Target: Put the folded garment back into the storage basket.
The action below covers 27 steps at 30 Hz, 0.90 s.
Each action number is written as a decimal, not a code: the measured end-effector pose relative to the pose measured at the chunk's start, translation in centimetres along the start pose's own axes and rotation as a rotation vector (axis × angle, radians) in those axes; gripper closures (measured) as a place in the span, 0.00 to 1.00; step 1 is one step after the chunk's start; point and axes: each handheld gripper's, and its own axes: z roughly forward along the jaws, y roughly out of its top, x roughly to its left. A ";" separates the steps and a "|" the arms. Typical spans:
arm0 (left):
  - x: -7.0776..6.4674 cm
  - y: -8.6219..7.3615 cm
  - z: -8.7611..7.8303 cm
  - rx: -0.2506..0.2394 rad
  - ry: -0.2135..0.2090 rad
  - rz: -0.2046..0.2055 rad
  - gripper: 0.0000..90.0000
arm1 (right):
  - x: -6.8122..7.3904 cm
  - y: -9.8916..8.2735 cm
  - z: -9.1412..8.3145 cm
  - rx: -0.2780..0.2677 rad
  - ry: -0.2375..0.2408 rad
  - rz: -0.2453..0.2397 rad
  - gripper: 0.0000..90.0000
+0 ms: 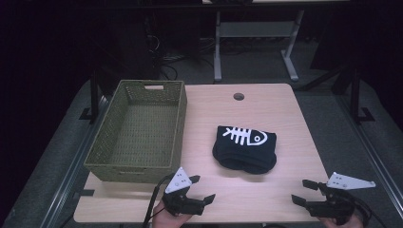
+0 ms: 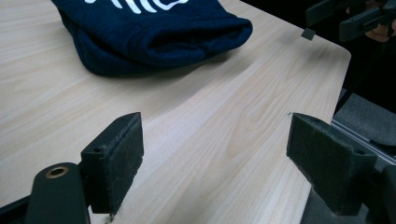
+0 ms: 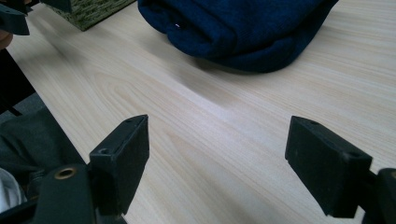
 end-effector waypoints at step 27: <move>1.3 3.9 2.8 -0.033 0.012 -0.007 0.20 | -1.1 4.2 1.9 -0.014 0.045 0.013 0.21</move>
